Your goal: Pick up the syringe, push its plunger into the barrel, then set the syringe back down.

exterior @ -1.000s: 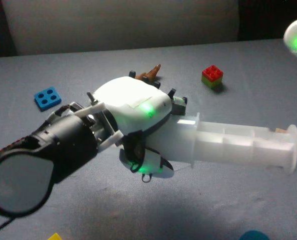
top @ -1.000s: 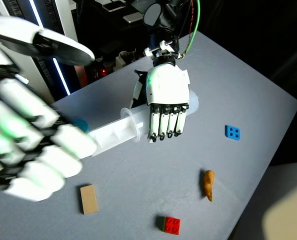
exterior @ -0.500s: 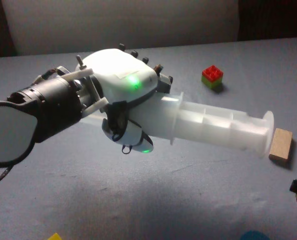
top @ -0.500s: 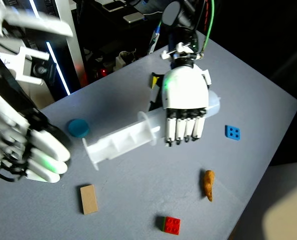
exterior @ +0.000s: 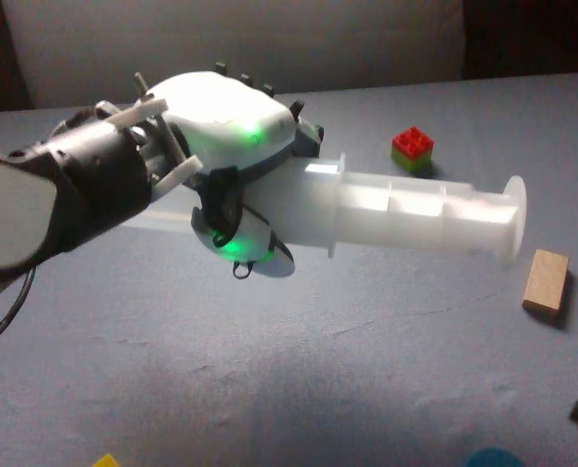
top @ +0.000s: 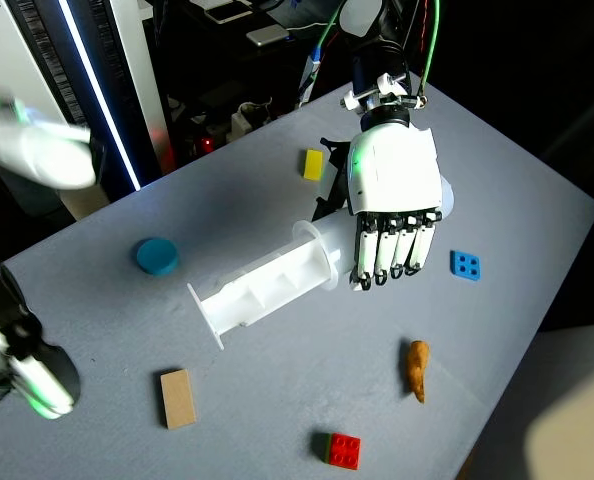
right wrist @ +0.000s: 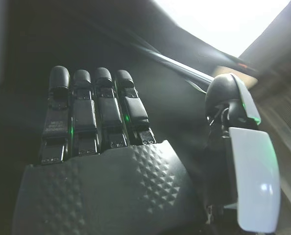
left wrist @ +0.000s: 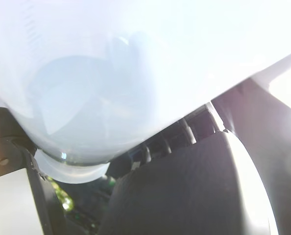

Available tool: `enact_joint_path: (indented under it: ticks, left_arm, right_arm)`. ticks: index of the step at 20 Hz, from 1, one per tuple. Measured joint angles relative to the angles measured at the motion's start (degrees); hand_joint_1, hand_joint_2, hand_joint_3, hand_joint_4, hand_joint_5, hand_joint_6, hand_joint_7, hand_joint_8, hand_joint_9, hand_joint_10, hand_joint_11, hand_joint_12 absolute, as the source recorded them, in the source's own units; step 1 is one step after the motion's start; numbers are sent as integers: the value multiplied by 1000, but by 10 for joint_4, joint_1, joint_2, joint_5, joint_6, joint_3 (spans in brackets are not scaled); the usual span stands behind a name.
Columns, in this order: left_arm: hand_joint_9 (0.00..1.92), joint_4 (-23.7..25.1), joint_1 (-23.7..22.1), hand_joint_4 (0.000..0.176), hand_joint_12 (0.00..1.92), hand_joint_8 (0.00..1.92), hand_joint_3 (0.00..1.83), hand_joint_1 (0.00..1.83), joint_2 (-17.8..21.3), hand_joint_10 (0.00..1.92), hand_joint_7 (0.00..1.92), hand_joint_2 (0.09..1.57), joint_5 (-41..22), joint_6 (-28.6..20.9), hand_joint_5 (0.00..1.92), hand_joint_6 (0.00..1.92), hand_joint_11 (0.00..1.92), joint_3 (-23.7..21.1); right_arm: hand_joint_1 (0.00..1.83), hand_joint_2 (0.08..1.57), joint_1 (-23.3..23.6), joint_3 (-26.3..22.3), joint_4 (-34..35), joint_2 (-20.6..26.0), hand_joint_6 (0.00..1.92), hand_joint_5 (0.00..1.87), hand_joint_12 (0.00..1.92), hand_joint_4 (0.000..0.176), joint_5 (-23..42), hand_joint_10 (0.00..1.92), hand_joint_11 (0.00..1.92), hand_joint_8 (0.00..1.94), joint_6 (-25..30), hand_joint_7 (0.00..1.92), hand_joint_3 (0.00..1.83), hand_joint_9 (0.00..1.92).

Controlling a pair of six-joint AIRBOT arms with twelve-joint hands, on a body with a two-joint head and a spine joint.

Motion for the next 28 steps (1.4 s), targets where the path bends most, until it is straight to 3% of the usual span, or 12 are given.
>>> enact_joint_path:
  ticks: [1,2,3,6,8,10,14,15,16,18,20,28]
  left_arm:
    - [989,-3,-4,0,1498,1079,1,1490,3,993,823,1120,1,2,836,981,860,0]
    - [947,-4,-6,0,1549,1115,0,1487,4,1059,787,1139,1,4,801,1040,818,0]
    - [1067,-4,-7,0,1482,945,0,1495,5,909,929,1084,2,7,940,833,918,0]
    - [1175,-5,-7,0,1358,822,1,1501,6,730,1008,1045,0,11,985,755,1020,2]
    - [1161,-5,-8,0,1403,882,1,1499,6,760,981,1057,-2,12,945,775,997,-1]
    - [957,-5,-8,0,1577,1116,1,1487,6,1051,791,1142,-8,14,773,1055,807,-1]
    - [1095,-5,-12,0,1379,959,2,1497,6,840,951,1065,-9,16,944,804,1004,-1]
    - [1092,-5,-15,0,1394,982,0,1497,6,855,938,1073,-10,16,916,823,998,-1]
    - [956,-5,-16,0,1514,1112,2,1488,6,1038,817,1130,-10,17,800,1015,852,-1]
    - [914,-5,-19,0,1560,1165,0,1485,6,1094,774,1151,-14,21,759,1094,803,1]
    - [916,-5,-19,0,1550,1190,0,1486,5,1080,758,1150,-14,24,777,1082,803,3]
    - [892,-10,-19,0,1566,1173,0,1484,5,1104,767,1152,-17,24,780,1100,790,17]
  right_arm:
    - [152,1071,1,5,-1,-10,4,178,551,0,-15,4,0,3,0,169,0,154]
    - [157,1069,1,10,-1,-15,4,183,574,0,-24,3,0,3,0,173,0,158]
    - [142,1073,3,21,2,-21,4,190,627,0,-43,7,0,5,2,187,0,175]
    - [119,1078,16,31,21,-42,3,160,615,0,-48,0,0,2,8,173,1,163]
    - [127,1078,26,40,25,-55,2,160,558,0,-43,3,0,3,8,159,0,146]
    - [135,1072,30,53,44,-78,7,182,586,0,-12,7,0,7,8,185,0,166]
    - [150,1079,30,66,50,-90,2,168,570,0,-1,3,0,1,8,173,1,161]
    - [151,1074,30,70,50,-94,8,171,585,0,2,8,0,7,8,179,0,170]
    - [179,1072,30,73,51,-100,5,176,567,0,1,4,0,4,8,180,0,168]
    - [179,1074,30,80,51,-112,2,172,563,0,-9,2,0,0,7,174,0,164]
    - [173,1073,32,85,51,-125,0,168,633,0,-16,1,0,1,3,170,0,172]
    - [103,1082,59,116,46,-168,1,131,524,0,-28,0,0,0,-20,134,1,131]
